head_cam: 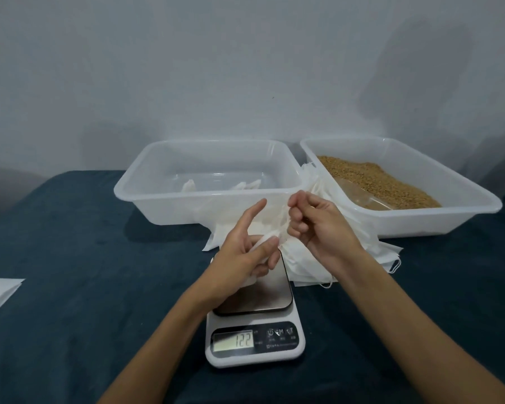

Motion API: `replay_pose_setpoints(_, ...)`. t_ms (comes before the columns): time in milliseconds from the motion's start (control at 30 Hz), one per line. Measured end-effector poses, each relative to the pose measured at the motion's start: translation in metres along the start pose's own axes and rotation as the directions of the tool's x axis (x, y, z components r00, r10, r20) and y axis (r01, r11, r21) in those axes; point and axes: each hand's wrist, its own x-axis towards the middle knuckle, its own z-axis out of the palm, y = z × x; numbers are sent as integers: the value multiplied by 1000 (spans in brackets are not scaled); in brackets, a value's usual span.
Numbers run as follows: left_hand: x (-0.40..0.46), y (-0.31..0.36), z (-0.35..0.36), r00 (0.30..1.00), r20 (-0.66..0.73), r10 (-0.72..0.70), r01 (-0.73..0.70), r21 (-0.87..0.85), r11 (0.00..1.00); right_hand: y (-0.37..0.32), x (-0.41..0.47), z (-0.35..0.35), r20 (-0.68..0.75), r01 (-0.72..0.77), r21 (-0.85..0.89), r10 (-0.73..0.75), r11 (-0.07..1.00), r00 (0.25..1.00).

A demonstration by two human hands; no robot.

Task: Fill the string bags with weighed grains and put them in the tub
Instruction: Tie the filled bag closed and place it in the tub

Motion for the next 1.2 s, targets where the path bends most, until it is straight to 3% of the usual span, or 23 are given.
replay_pose_setpoints(167,1,0,-6,1000,27,1,-3,55,998,10,4,-8,8,-13,-5,13,1000,1000)
replay_pose_setpoints(267,3,3,-5,999,-49,23,-16,147,989,12,4,-17,16,14,-62,-13,998,1000)
replay_pose_setpoints(367,9,23,-6,978,-192,82,-62,106,992,7,-1,-35,-31,51,-48,-53,998,998)
replay_pose_setpoints(533,71,73,-40,855,-443,270,-84,396,915,3,-10,-66,-42,90,-135,-97,987,994)
replay_pose_setpoints(667,138,89,-76,740,-637,218,156,477,865,6,-14,-78,-74,87,-163,-100,983,992)
replay_pose_setpoints(733,158,83,-94,712,-677,189,314,547,776,6,-14,-79,-92,85,-110,-96,990,991)
replay_pose_setpoints(900,176,60,-124,687,-722,88,629,650,426,6,-13,-81,-103,67,-49,-72,997,992)
replay_pose_setpoints(1067,178,47,-119,711,-694,-111,679,638,364,3,-12,-83,-107,71,-2,-70,998,992)
replay_pose_setpoints(1133,173,48,-112,752,-657,-39,636,711,300,2,-12,-84,-110,74,1,-74,997,991)
replay_pose_setpoints(1200,159,51,-98,790,-579,202,516,805,293,2,-12,-84,-116,71,2,-70,997,991)
